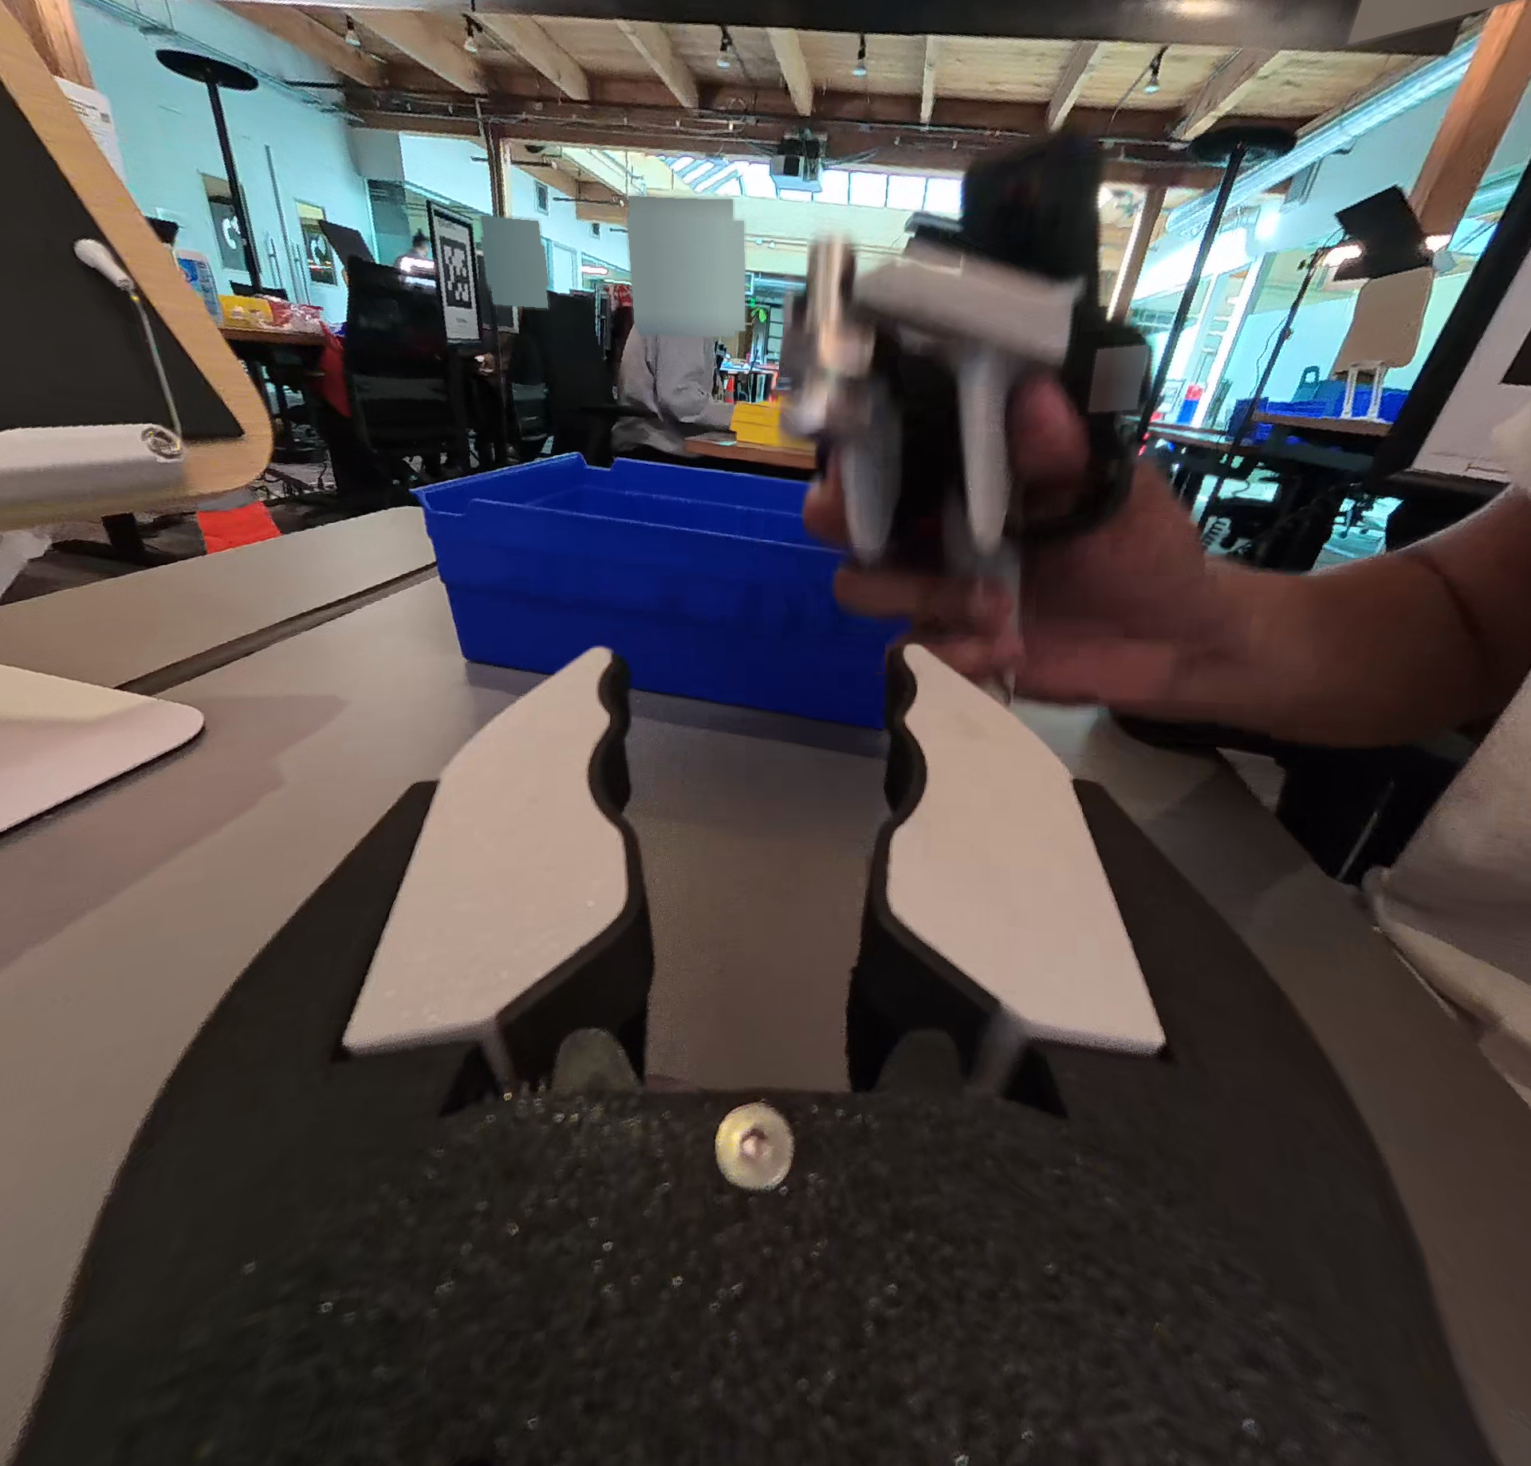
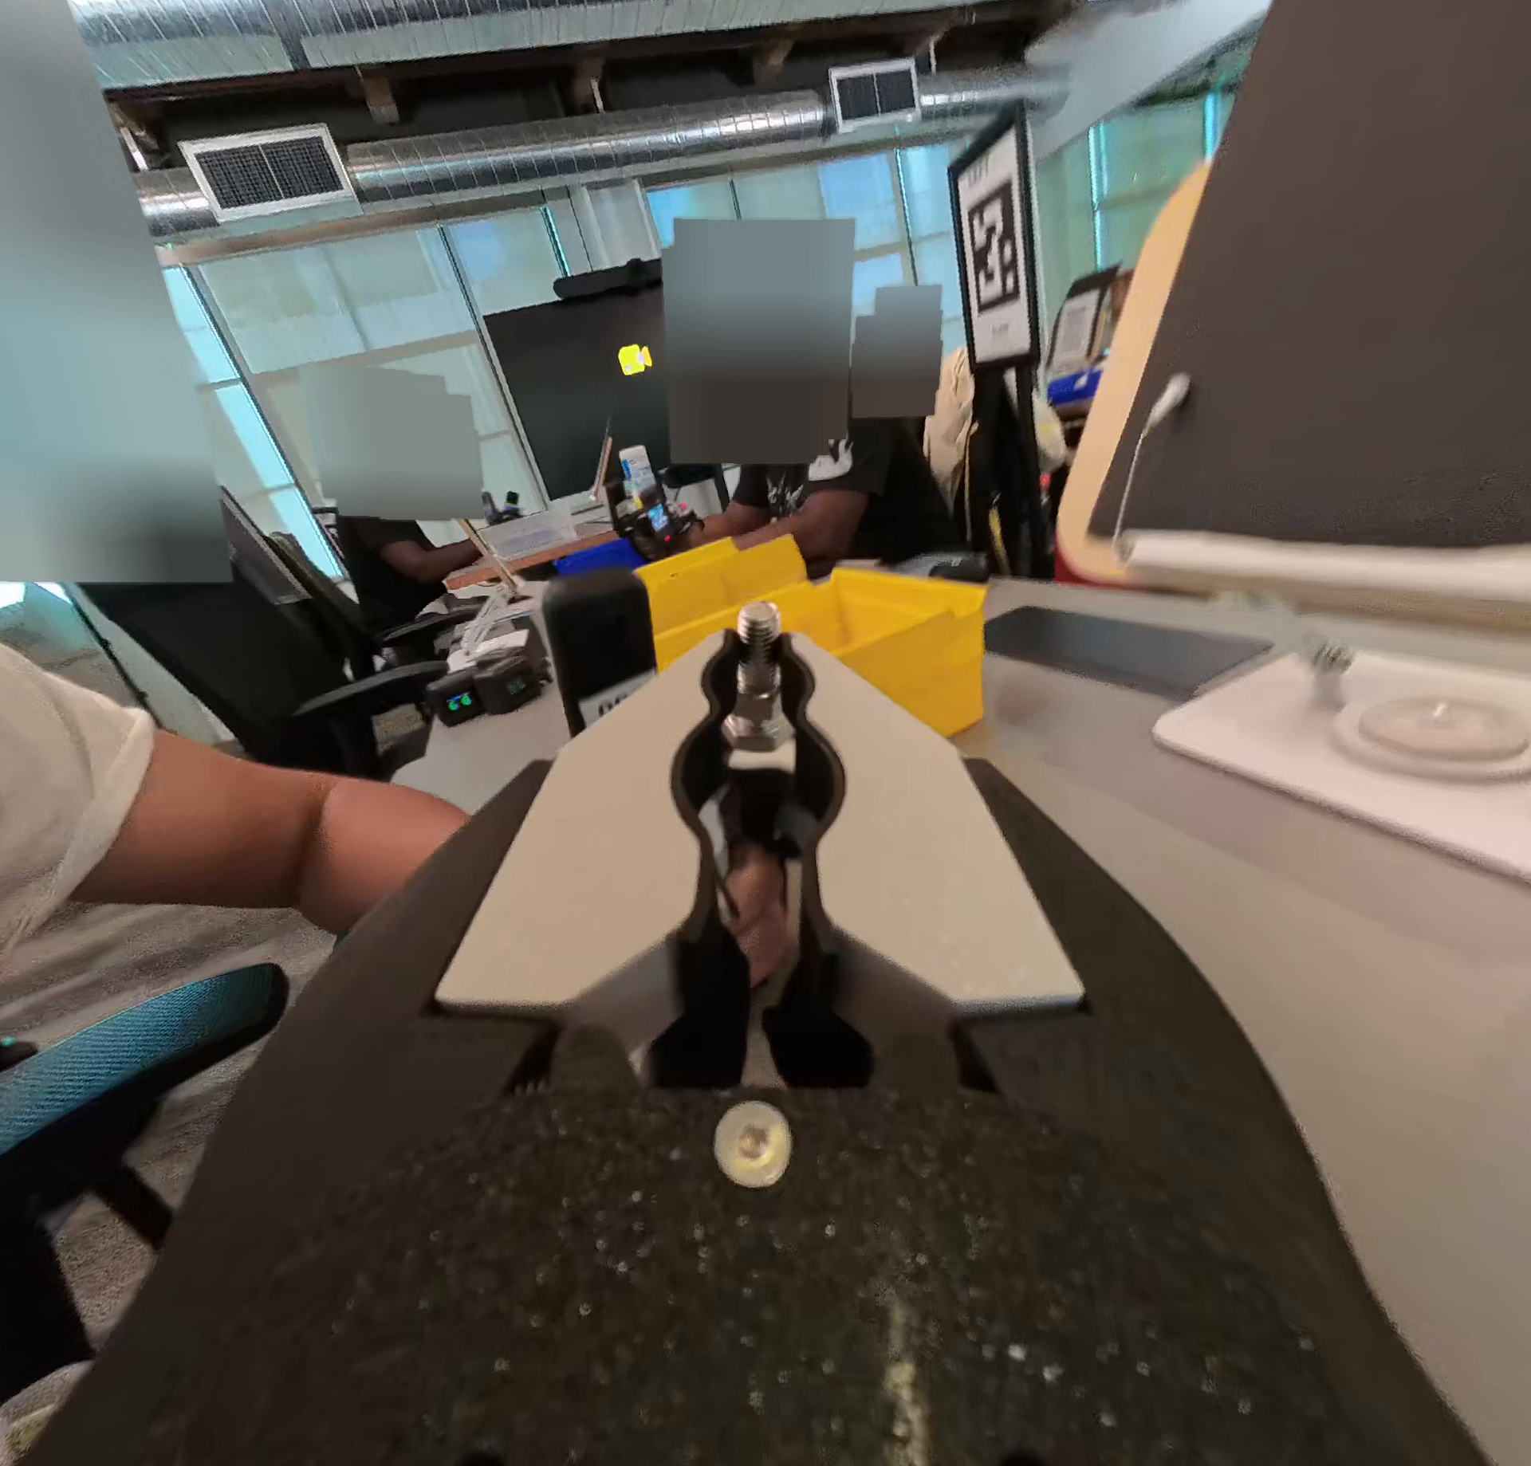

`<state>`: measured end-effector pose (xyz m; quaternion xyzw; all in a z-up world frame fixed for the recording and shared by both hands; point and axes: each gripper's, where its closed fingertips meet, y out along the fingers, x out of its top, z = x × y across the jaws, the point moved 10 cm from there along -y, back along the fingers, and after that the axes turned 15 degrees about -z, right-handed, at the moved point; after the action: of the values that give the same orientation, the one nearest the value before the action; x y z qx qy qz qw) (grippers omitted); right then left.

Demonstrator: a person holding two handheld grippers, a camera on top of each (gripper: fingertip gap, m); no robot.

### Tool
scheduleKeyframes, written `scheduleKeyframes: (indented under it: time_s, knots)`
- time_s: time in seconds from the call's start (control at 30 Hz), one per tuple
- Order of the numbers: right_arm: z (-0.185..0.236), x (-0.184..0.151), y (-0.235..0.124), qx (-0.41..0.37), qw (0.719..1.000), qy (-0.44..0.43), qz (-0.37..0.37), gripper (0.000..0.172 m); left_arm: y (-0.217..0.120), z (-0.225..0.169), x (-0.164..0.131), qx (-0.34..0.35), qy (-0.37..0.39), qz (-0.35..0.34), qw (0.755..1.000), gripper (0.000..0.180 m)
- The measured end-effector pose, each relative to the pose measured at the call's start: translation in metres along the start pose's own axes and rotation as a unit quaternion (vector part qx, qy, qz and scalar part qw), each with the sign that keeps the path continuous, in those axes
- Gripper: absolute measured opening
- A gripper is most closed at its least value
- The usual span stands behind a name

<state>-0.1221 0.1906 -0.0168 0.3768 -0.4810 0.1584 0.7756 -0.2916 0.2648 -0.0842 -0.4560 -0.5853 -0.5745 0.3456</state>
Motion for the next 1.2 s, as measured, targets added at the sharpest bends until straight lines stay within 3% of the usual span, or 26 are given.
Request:
scheduleKeyframes:
  time_s: [0.1,0.17,0.23,0.33,0.47,0.57,0.67,0.8,0.97,1.03,1.1,1.2]
  knots:
    - [-0.006,0.066,0.000,-0.024,0.993,-0.109,0.044,0.009,0.001,-0.004,-0.001,-0.010,0.016,0.009,1.000,0.055]
    - [-0.029,0.103,-0.008,-0.060,0.978,-0.144,0.142,0.009,0.003,-0.007,-0.002,-0.016,0.027,0.015,0.999,0.052]
    - [-0.065,0.120,-0.031,-0.120,0.940,-0.150,0.282,0.009,0.003,-0.009,-0.003,-0.017,0.035,0.018,0.999,0.048]
    - [-0.110,0.108,-0.088,-0.215,0.834,-0.082,0.502,0.009,0.002,-0.008,-0.002,-0.017,0.031,0.015,0.999,0.045]
    - [-0.131,0.080,-0.161,-0.265,0.676,-0.066,0.685,0.009,0.000,-0.002,0.000,-0.009,0.005,0.000,1.000,0.044]
    - [-0.139,0.062,-0.187,-0.271,0.617,-0.017,0.739,0.009,-0.002,0.005,0.001,0.000,-0.029,-0.010,1.000,0.044]
    - [-0.144,0.049,-0.195,-0.269,0.596,0.003,0.756,0.009,-0.002,0.009,0.001,-0.001,-0.067,-0.016,0.998,0.044]
    - [-0.147,0.048,-0.193,-0.279,0.580,-0.006,0.765,0.009,0.000,0.004,0.000,-0.005,-0.046,-0.005,0.999,0.045]
    - [-0.146,0.058,-0.193,-0.297,0.571,-0.062,0.763,0.022,0.005,-0.011,-0.003,-0.029,0.016,0.019,0.999,0.044]
    - [-0.137,0.077,-0.187,-0.303,0.597,-0.108,0.735,0.027,0.007,-0.019,-0.006,-0.036,0.054,0.032,0.997,0.042]
    - [-0.123,0.096,-0.168,-0.299,0.678,-0.135,0.658,0.033,0.007,-0.025,-0.007,-0.030,0.081,0.040,0.995,0.036]
    - [-0.082,0.104,-0.123,-0.199,0.851,-0.141,0.465,0.041,0.010,-0.030,-0.007,0.013,0.058,0.066,0.996,0.036]
